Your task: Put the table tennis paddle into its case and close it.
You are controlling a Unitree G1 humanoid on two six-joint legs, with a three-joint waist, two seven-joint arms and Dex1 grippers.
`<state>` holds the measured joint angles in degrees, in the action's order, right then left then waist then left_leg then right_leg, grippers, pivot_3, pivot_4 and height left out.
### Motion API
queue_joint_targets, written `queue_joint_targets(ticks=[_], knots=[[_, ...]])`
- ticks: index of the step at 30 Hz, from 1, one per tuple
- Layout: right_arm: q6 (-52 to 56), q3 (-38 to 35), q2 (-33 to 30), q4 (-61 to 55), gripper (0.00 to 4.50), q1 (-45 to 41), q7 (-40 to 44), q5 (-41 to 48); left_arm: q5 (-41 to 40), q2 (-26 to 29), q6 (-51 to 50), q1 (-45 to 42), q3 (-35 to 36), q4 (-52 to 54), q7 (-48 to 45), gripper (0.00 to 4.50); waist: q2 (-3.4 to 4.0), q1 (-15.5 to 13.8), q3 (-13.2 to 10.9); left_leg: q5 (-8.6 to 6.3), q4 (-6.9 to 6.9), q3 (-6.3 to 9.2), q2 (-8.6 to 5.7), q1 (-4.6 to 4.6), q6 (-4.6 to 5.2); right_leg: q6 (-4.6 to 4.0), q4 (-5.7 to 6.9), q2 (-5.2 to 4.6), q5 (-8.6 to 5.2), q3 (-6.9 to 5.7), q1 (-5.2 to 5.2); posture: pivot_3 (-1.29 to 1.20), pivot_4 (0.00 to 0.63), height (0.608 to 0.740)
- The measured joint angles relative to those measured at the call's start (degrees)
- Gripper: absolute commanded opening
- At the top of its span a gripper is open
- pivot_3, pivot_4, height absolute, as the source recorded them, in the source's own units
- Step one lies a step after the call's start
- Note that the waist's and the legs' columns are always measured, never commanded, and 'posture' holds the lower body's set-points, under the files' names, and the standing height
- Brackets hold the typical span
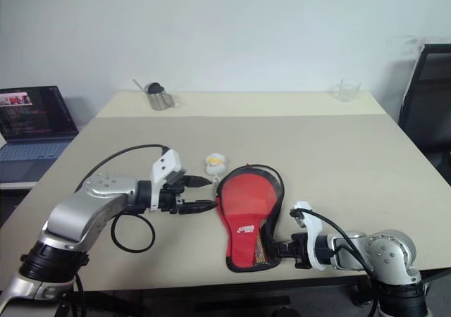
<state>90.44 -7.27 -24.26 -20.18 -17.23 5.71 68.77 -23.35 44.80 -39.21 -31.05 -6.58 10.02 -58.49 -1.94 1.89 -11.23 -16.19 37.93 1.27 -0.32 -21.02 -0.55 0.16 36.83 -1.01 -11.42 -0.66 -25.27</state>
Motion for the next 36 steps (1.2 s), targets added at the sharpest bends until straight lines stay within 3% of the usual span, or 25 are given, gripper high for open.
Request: queue_joint_targets(ticks=[13,21,25,30,36], knots=[[0.1,0.5,-0.6,-0.3,0.01,1.1,-4.4,5.4,1.0,-0.1,0.1,-1.2,-0.5,-0.9,-1.2,3.66,0.00,0.0,0.0,0.00,0.01,-0.01,0.00,-0.01,0.00,0.01,-0.01,0.00,0.00,0.01,0.00,0.00,0.150,0.740],[-1.1,1.9,-1.2,-2.1,0.01,0.5,-4.0,3.7,1.4,-0.1,0.9,-1.9,-0.6,-1.4,-2.2,3.66,0.00,0.0,0.0,0.00,0.03,-0.02,0.01,0.01,0.00,0.02,0.00,0.01,-0.01,0.01,0.00,0.00,0.150,0.740],[-1.5,3.0,-2.6,-1.9,1.01,-1.6,-1.0,2.1,2.0,-0.1,1.1,-1.9,-0.6,-1.9,-2.2,3.66,0.00,0.0,0.0,0.00,0.06,-0.03,0.00,0.00,0.00,0.02,0.01,0.02,-0.01,0.02,0.00,0.00,0.150,0.740],[-2.4,3.0,-4.0,-1.9,2.66,-4.3,2.3,2.0,2.3,-0.6,1.3,-1.9,-0.6,-2.1,-2.2,3.66,0.00,-0.1,0.0,0.00,0.07,-0.01,0.00,-0.02,0.00,0.02,-0.01,0.02,-0.01,0.01,0.00,0.00,0.150,0.740],[-4.9,5.6,-13.1,-2.7,2.66,-7.0,11.7,-1.1,2.5,-0.8,2.2,-1.9,-0.6,-2.1,-1.7,3.66,-0.01,-0.1,0.0,0.00,0.09,0.00,-0.03,-0.04,0.01,0.03,-0.05,0.00,-0.01,-0.02,0.01,0.00,0.150,0.740]])
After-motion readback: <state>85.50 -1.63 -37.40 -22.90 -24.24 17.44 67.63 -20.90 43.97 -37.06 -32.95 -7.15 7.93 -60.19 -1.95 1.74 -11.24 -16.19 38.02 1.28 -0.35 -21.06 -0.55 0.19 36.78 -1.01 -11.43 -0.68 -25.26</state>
